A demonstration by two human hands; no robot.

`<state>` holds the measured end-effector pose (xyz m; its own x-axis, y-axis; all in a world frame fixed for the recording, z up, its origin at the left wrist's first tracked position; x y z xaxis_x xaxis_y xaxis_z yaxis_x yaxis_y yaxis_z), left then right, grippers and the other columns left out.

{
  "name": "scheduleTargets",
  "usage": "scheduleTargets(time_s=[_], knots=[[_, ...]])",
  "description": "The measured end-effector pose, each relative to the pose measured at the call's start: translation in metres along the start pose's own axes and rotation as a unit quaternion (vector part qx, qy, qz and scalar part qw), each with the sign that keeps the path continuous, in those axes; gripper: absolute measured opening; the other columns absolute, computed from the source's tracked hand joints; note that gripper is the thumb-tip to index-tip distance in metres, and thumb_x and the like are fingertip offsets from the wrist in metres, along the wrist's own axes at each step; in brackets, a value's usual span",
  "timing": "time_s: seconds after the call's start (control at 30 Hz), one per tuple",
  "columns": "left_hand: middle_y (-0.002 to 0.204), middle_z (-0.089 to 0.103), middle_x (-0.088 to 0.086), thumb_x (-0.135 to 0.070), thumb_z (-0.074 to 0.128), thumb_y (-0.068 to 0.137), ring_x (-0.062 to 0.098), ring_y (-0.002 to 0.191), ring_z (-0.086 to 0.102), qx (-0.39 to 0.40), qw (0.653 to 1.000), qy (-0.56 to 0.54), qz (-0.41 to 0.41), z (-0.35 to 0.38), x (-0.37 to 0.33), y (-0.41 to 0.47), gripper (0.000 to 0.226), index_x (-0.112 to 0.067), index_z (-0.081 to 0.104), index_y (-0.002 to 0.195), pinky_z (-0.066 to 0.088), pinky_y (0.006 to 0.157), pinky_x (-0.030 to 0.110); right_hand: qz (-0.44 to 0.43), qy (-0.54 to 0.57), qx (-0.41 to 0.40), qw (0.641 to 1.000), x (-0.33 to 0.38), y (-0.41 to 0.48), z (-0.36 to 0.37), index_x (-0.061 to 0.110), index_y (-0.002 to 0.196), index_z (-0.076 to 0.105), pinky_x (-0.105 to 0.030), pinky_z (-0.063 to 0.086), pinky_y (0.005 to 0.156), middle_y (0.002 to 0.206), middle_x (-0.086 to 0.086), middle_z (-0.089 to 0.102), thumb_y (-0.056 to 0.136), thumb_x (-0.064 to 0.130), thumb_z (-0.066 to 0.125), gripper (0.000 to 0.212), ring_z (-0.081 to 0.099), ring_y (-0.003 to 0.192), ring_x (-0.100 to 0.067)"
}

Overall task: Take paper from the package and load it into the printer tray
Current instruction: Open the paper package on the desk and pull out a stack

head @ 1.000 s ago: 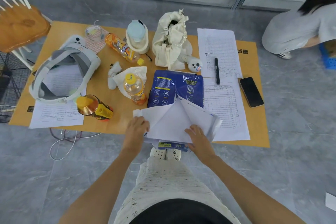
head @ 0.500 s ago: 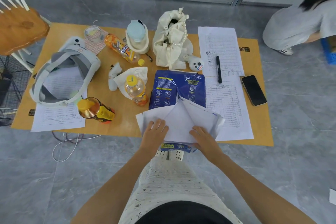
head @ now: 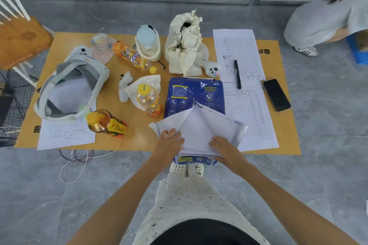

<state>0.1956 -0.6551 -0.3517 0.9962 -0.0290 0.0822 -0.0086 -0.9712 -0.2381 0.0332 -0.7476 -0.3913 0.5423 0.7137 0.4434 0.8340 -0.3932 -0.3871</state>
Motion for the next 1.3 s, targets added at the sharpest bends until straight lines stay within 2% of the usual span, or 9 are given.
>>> scheduleTargets(time_s=[0.2, 0.4, 0.7, 0.83, 0.97, 1.03, 1.1, 1.2, 1.3], knots=[[0.139, 0.043, 0.002, -0.038, 0.043, 0.096, 0.028, 0.135, 0.030, 0.099, 0.993, -0.062, -0.027, 0.023, 0.004, 0.003, 0.037, -0.019, 0.047, 0.127, 0.027, 0.109, 0.043, 0.035, 0.043, -0.027, 0.998, -0.002, 0.004, -0.006, 0.012, 0.122, 0.054, -0.031, 0.046, 0.095, 0.136, -0.003, 0.046, 0.089, 0.015, 0.060, 0.034, 0.046, 0.121, -0.019], [0.141, 0.040, -0.004, -0.047, 0.044, 0.092, 0.022, 0.136, 0.025, 0.108, 0.988, -0.099, -0.045, 0.031, 0.010, 0.004, 0.043, -0.025, 0.045, 0.129, 0.021, 0.111, 0.039, 0.016, 0.031, -0.028, 0.999, -0.002, 0.004, -0.010, 0.010, 0.114, 0.062, -0.033, 0.046, 0.096, 0.133, -0.005, 0.052, 0.091, 0.016, 0.057, 0.024, 0.051, 0.117, -0.021], [0.132, 0.055, -0.005, -0.031, 0.036, 0.100, 0.024, 0.134, 0.033, 0.079, 0.994, -0.072, -0.027, 0.021, 0.007, 0.005, 0.030, -0.021, 0.056, 0.119, 0.027, 0.108, 0.038, -0.004, 0.040, -0.061, 0.997, 0.005, 0.000, -0.021, 0.007, 0.113, 0.066, -0.032, 0.049, 0.091, 0.122, -0.006, 0.062, 0.096, 0.018, 0.050, 0.026, 0.058, 0.110, -0.021], [0.084, 0.075, -0.013, -0.026, 0.079, 0.074, 0.016, 0.104, 0.063, 0.007, 0.996, -0.081, -0.022, -0.009, 0.009, 0.004, 0.008, -0.027, 0.075, 0.082, 0.048, 0.089, 0.028, 0.017, 0.096, -0.095, 0.991, 0.007, -0.006, -0.029, 0.009, 0.109, 0.068, -0.031, 0.052, 0.085, 0.112, -0.005, 0.067, 0.094, 0.019, 0.054, 0.022, 0.062, 0.102, -0.019], [0.059, 0.071, -0.008, -0.009, 0.093, 0.042, 0.011, 0.071, 0.070, -0.048, 0.994, -0.095, -0.014, -0.036, 0.011, -0.006, 0.037, -0.026, 0.073, 0.068, 0.054, 0.070, 0.023, 0.072, 0.245, -0.107, 0.961, 0.000, -0.017, -0.046, 0.014, 0.096, 0.073, -0.016, 0.050, 0.081, 0.096, 0.003, 0.072, 0.081, 0.019, 0.072, 0.016, 0.067, 0.090, -0.009], [0.053, 0.068, -0.006, -0.003, 0.090, 0.044, 0.012, 0.052, 0.065, -0.076, 0.988, -0.131, -0.014, -0.057, 0.015, -0.010, 0.036, -0.022, 0.071, 0.069, 0.052, 0.056, 0.019, 0.105, 0.324, -0.096, 0.935, -0.006, -0.022, -0.059, 0.024, 0.091, 0.073, -0.008, 0.046, 0.078, 0.092, 0.008, 0.073, 0.076, 0.020, 0.077, 0.016, 0.065, 0.087, 0.000], [0.051, 0.067, -0.003, -0.001, 0.087, 0.051, 0.016, 0.043, 0.061, -0.113, 0.980, -0.162, -0.019, -0.084, 0.022, -0.014, 0.031, -0.016, 0.071, 0.072, 0.047, 0.041, 0.018, 0.119, 0.398, -0.079, 0.906, -0.011, -0.024, -0.076, 0.023, 0.092, 0.073, -0.016, 0.048, 0.078, 0.090, 0.004, 0.074, 0.077, 0.016, 0.076, 0.017, 0.066, 0.086, -0.006], [0.056, 0.069, 0.000, -0.007, 0.084, 0.061, 0.020, 0.044, 0.062, -0.153, 0.973, -0.166, -0.056, -0.125, 0.042, -0.015, 0.023, -0.016, 0.069, 0.077, 0.043, 0.038, 0.020, 0.139, 0.490, -0.067, 0.858, -0.015, -0.022, -0.100, 0.021, 0.093, 0.071, -0.017, 0.055, 0.074, 0.095, 0.000, 0.072, 0.079, 0.003, 0.071, 0.023, 0.067, 0.086, -0.008], [0.056, 0.068, 0.005, -0.013, 0.073, 0.078, 0.026, 0.047, 0.063, -0.214, 0.959, -0.157, -0.103, -0.173, 0.067, -0.009, 0.004, -0.014, 0.069, 0.078, 0.043, 0.039, 0.026, 0.126, 0.511, -0.061, 0.848, -0.006, -0.014, -0.124, 0.023, 0.093, 0.070, -0.013, 0.055, 0.068, 0.096, 0.010, 0.073, 0.081, 0.003, 0.069, 0.023, 0.069, 0.086, -0.002]])
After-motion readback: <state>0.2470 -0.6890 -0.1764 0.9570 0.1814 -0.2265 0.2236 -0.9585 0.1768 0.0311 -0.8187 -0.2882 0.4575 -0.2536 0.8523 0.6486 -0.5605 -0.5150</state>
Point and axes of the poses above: each hand's wrist, its own y-axis towards the middle knuckle, its own z-axis out of the palm, x = y × z, the point moved 7 cm from there along y, towards the middle knuckle
